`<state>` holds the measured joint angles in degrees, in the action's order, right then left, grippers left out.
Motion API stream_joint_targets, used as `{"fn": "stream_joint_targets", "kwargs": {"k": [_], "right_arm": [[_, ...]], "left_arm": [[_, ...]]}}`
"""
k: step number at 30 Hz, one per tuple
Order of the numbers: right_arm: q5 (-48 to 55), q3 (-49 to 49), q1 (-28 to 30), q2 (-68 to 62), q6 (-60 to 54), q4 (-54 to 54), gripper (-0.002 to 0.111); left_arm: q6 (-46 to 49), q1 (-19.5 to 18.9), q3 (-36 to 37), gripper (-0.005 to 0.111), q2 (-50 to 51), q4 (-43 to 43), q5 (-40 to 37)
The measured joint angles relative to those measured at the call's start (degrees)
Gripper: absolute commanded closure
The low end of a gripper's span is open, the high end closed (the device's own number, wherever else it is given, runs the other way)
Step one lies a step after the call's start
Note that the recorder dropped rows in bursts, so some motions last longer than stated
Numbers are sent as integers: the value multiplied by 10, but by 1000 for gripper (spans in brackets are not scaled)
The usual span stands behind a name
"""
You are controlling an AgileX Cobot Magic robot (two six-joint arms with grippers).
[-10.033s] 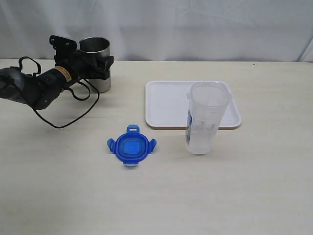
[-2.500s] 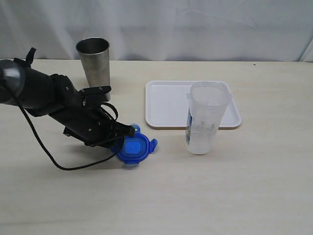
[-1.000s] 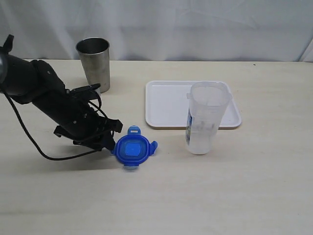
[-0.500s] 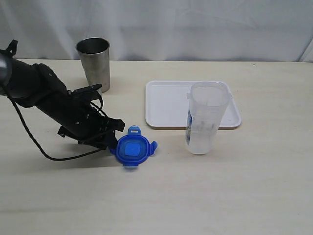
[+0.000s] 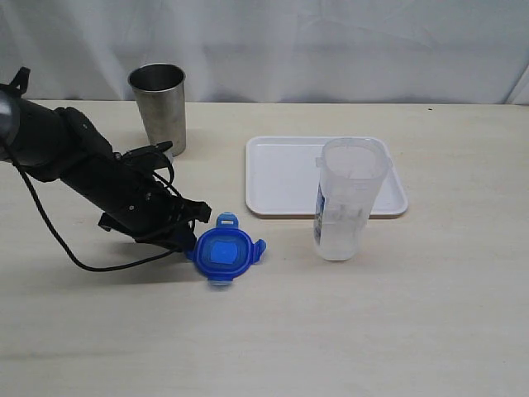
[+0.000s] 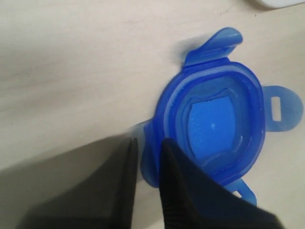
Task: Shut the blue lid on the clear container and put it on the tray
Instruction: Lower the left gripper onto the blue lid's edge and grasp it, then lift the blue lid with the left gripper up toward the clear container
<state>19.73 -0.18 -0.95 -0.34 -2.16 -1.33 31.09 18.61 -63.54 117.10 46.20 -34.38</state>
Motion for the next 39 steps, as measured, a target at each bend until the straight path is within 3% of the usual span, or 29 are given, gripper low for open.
{"fn": "stream_joint_targets", "kwargs": {"k": [3, 39], "right_arm": [[0, 0, 0, 0, 0, 0, 104], [0, 0, 0, 0, 0, 0, 104]], "left_arm": [[1, 0, 0, 77, 0, 0, -2], [19, 0, -2, 78, 13, 15, -9]]}}
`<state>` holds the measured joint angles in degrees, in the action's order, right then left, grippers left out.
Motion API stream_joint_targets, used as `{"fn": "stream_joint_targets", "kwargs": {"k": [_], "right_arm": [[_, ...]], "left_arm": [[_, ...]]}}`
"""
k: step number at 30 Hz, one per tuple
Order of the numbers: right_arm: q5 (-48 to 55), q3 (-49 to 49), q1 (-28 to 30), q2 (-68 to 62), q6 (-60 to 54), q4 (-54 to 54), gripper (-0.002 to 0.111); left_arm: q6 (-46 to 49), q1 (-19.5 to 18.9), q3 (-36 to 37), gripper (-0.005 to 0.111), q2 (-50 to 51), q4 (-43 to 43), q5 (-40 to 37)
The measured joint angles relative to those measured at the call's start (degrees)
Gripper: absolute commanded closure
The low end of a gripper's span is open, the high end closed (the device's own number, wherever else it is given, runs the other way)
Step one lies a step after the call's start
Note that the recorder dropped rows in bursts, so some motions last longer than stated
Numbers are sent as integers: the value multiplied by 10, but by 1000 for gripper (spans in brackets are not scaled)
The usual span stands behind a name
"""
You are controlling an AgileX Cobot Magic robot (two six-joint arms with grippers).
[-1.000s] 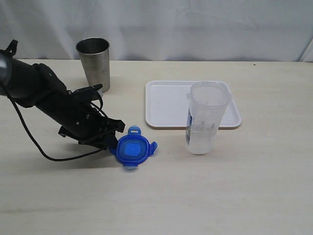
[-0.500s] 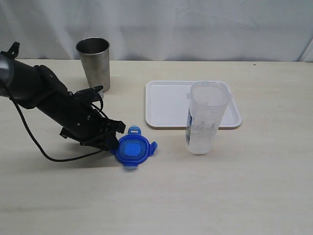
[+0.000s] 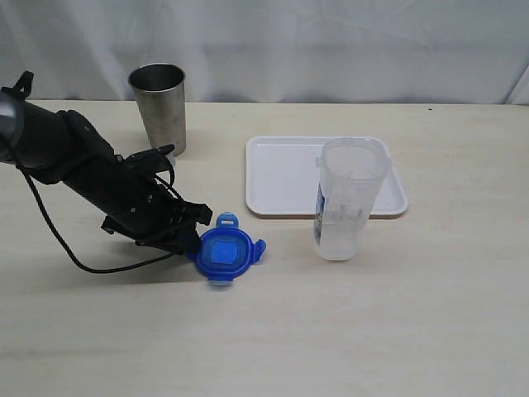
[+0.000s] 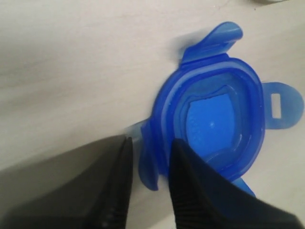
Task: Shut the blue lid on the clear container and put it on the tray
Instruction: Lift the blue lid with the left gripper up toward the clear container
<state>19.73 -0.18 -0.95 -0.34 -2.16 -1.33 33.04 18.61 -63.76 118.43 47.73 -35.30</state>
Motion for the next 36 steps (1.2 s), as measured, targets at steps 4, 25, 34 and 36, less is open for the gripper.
{"fn": "stream_joint_targets", "kwargs": {"k": [4, 25, 34, 36], "right_arm": [[0, 0, 0, 0, 0, 0, 104], [0, 0, 0, 0, 0, 0, 104], [0, 0, 0, 0, 0, 0, 104], [0, 0, 0, 0, 0, 0, 104]], "left_arm": [[0, 0, 0, 94, 0, 0, -1], [24, 0, 2, 107, -50, -18, -5], [30, 0, 2, 107, -151, -37, 3], [31, 0, 2, 107, -163, -39, 4]]}}
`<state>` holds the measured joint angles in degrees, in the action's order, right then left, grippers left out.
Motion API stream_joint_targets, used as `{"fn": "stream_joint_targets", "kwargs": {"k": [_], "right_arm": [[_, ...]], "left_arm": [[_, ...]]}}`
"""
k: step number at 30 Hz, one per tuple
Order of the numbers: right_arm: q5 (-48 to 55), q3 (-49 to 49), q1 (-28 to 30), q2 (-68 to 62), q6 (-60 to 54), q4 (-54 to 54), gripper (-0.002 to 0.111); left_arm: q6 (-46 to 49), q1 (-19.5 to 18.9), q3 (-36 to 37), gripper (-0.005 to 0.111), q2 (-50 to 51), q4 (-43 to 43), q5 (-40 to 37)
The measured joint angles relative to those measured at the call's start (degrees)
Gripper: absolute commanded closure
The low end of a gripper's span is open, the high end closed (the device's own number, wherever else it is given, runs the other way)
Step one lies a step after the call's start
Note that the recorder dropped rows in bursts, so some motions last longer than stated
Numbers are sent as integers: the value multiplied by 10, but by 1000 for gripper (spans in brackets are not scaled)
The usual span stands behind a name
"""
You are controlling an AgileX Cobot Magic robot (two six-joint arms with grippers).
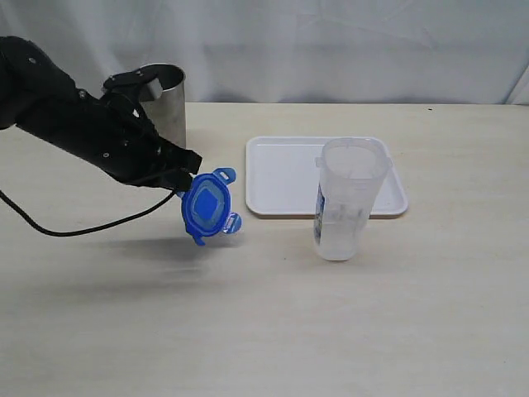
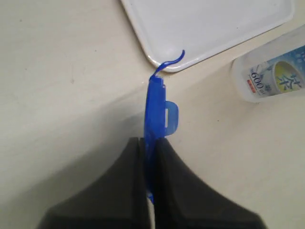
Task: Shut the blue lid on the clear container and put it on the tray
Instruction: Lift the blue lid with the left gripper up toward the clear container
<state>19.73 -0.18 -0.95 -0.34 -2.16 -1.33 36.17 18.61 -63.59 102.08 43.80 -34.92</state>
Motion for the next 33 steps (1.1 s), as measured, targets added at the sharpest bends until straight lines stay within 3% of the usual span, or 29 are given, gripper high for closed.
{"fn": "stream_joint_targets", "kwargs": {"k": [5, 10, 21, 33], "right_arm": [[0, 0, 0, 0, 0, 0, 104], [0, 0, 0, 0, 0, 0, 104], [0, 0, 0, 0, 0, 0, 104], [0, 0, 0, 0, 0, 0, 104]], "left_arm": [[27, 4, 0, 107, -17, 0, 8], [72, 39, 0, 107, -20, -1, 48], [146, 113, 0, 107, -20, -3, 235], [150, 165, 0, 107, -20, -79, 435]]}}
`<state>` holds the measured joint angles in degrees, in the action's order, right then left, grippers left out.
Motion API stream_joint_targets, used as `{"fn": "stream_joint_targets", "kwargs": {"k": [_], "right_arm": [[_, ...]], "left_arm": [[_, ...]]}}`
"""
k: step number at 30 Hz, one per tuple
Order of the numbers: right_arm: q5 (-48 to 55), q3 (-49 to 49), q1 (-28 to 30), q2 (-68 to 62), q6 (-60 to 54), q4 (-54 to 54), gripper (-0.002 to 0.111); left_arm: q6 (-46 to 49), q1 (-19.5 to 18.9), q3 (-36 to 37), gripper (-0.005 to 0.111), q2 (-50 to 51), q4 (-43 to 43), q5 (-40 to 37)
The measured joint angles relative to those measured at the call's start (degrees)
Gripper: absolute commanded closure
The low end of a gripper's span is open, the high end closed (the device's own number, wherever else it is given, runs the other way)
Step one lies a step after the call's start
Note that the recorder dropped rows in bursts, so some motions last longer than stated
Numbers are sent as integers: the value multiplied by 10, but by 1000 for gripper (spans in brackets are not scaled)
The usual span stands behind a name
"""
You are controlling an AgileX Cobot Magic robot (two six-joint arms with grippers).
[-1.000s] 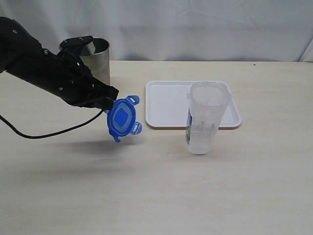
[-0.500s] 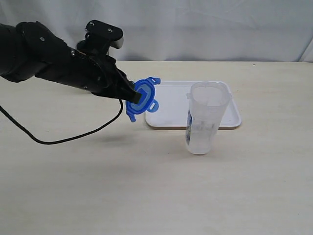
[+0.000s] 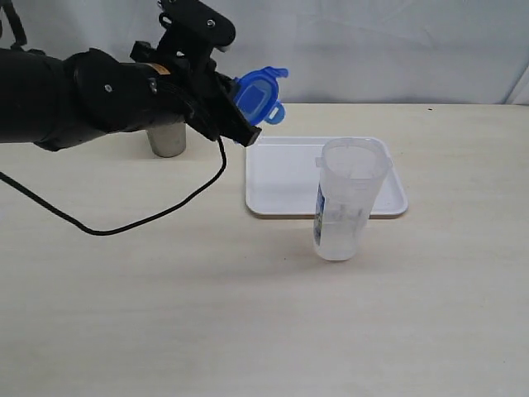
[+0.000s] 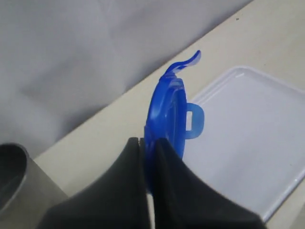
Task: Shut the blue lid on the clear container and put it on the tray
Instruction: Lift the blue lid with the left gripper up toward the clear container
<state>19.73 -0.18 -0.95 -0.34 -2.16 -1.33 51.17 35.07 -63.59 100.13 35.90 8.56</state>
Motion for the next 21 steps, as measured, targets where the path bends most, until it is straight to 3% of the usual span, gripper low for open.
{"fn": "stream_joint_targets", "kwargs": {"k": [12, 21], "right_arm": [[0, 0, 0, 0, 0, 0, 104], [0, 0, 0, 0, 0, 0, 104]], "left_arm": [[1, 42, 0, 107, 0, -196, 114], [57, 42, 0, 107, 0, -234, 176]]}}
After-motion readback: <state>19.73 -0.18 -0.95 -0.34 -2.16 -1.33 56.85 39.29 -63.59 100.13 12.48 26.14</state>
